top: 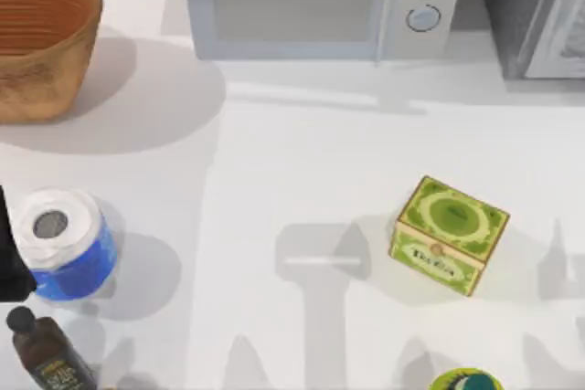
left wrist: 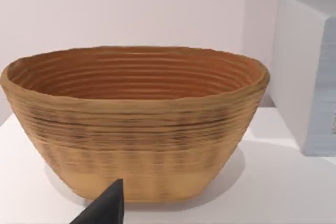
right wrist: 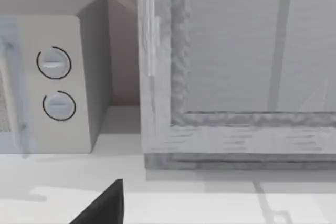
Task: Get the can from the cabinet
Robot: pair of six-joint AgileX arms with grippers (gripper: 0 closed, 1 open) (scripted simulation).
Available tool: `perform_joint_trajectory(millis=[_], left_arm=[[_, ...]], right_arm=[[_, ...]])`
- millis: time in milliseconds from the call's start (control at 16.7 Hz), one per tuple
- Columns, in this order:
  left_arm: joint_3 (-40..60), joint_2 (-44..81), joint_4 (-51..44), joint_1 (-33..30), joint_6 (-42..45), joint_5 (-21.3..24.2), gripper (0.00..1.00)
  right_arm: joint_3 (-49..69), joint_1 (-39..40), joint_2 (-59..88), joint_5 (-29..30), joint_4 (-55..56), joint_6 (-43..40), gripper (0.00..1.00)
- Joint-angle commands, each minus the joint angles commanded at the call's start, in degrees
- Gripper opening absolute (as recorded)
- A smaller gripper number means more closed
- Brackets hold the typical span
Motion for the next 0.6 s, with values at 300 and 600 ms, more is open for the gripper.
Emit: perform_joint_trajectory(millis=[300, 600], left_arm=[[0.00, 0.00, 0.00, 0.00, 0.00, 0.00, 1.00], [0.00, 0.00, 0.00, 0.00, 0.00, 0.00, 1.00]], right_arm=[[3.66, 0.37, 3.67, 0.69, -1.42, 0.00, 1.00], [21.80, 2.31, 19.29, 3.16, -6.38, 0.17, 1.00]])
